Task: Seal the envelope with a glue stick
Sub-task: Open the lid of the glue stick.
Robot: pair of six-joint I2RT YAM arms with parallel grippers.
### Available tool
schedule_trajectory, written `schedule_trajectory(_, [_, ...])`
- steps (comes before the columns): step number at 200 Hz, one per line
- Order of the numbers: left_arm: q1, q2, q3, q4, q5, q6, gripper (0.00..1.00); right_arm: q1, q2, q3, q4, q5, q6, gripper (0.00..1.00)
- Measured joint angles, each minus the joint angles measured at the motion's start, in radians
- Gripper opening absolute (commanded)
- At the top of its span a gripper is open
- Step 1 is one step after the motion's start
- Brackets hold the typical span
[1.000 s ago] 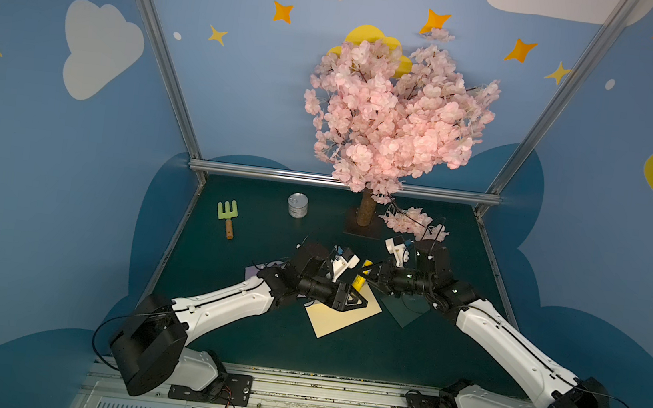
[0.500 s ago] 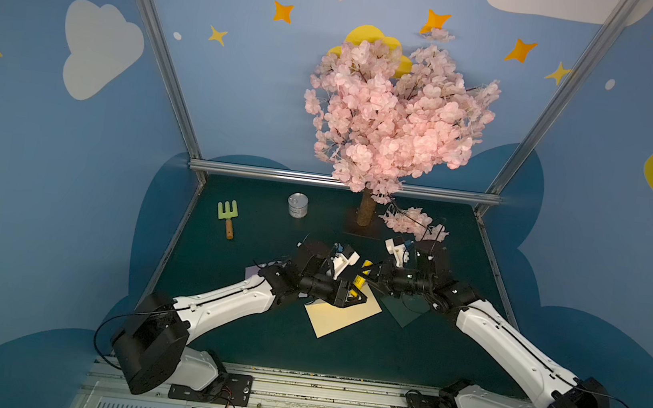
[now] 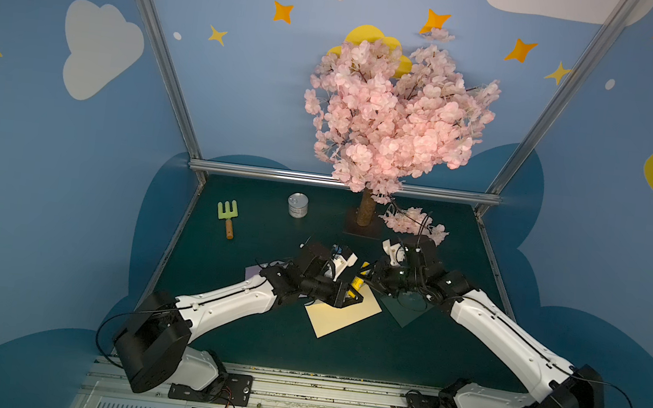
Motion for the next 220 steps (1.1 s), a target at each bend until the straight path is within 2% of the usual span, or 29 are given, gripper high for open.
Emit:
schedule_trajectory(27, [-0.038, 0.011, 0.023, -0.064, -0.121, 0.037, 0.03, 0.021, 0.041, 0.038, -0.060, 0.063, 0.009, 0.00])
schedule_trajectory(54, [-0.042, 0.016, 0.020, -0.065, -0.125, 0.056, 0.03, 0.019, 0.040, 0.030, -0.054, 0.064, -0.006, 0.00])
schedule_trajectory(69, [-0.018, 0.002, -0.012, -0.012, -0.064, 0.053, 0.03, 0.010, 0.005, -0.019, 0.016, 0.039, -0.005, 0.00])
schedule_trajectory(101, [0.062, -0.049, -0.107, 0.139, 0.154, -0.014, 0.03, -0.019, -0.096, -0.198, 0.324, -0.091, -0.027, 0.00])
schedule_trajectory(115, [0.085, -0.060, -0.125, 0.178, 0.236, -0.044, 0.03, -0.035, -0.115, -0.227, 0.398, -0.129, -0.042, 0.00])
schedule_trajectory(139, [0.110, -0.104, -0.134, 0.226, 0.372, -0.062, 0.03, -0.097, -0.126, -0.233, 0.408, -0.069, -0.084, 0.00])
schedule_trajectory(156, [0.109, -0.154, -0.134, 0.236, 0.407, -0.045, 0.03, -0.143, -0.126, -0.239, 0.384, -0.019, -0.090, 0.00])
schedule_trajectory(168, [0.108, -0.185, -0.134, 0.220, 0.396, -0.015, 0.03, -0.161, -0.126, -0.239, 0.360, 0.006, -0.090, 0.00])
schedule_trajectory(185, [0.108, -0.220, -0.139, 0.175, 0.318, 0.035, 0.04, -0.170, -0.123, -0.233, 0.317, 0.028, -0.096, 0.00])
schedule_trajectory(220, [0.108, -0.285, -0.263, 0.163, 0.037, 0.104, 0.06, -0.177, -0.122, -0.227, 0.255, 0.037, -0.104, 0.00])
